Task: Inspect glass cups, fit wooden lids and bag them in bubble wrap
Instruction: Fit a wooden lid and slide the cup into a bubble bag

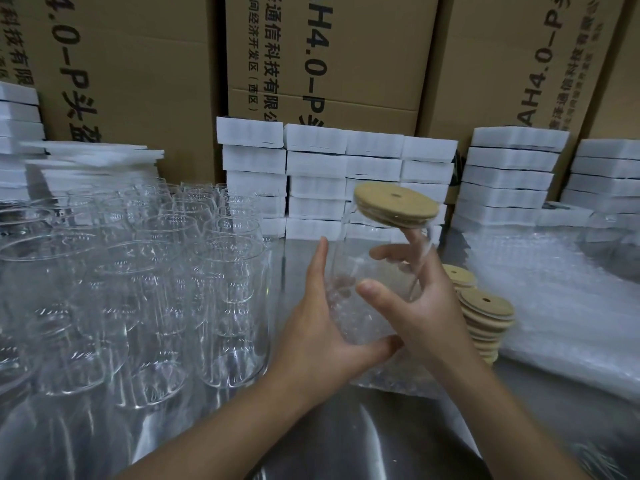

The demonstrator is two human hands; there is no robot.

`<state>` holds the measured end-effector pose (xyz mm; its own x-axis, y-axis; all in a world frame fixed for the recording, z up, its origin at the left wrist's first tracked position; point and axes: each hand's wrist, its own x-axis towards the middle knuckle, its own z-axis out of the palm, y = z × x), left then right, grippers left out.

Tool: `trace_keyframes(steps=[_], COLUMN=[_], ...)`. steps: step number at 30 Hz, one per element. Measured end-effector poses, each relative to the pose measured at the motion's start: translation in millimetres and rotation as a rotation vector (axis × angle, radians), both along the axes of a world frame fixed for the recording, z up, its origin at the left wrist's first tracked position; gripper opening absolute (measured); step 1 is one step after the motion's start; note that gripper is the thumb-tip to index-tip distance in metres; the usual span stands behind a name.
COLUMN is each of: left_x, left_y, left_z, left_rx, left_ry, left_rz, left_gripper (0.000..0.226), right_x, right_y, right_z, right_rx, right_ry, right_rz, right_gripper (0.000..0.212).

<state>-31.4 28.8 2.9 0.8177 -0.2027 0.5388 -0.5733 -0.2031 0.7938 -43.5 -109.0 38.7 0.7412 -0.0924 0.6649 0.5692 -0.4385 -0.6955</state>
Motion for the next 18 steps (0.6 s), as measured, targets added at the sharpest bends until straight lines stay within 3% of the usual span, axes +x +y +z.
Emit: trace_keyframes(steps=[10,15,18], left_x=[3,2,2], left_y=[2,2,5], left_z=[7,15,18], left_rx=[-0.392,-0.521,-0.469], left_ry=[-0.003,0.031,0.052], left_rz=[-0.087,-0.151,-0.183], left_gripper=[0.111,0.102,0.126], right_x=[5,4,6], right_y=[-14,-17,-16], right_z=[7,5,6], right_rx=[-0.06,-0.2,-0.148], right_ry=[0.332,0.375,0.308], right_rz=[0.472,0.529,0.509], right_gripper=[0.126,0.095,0.094])
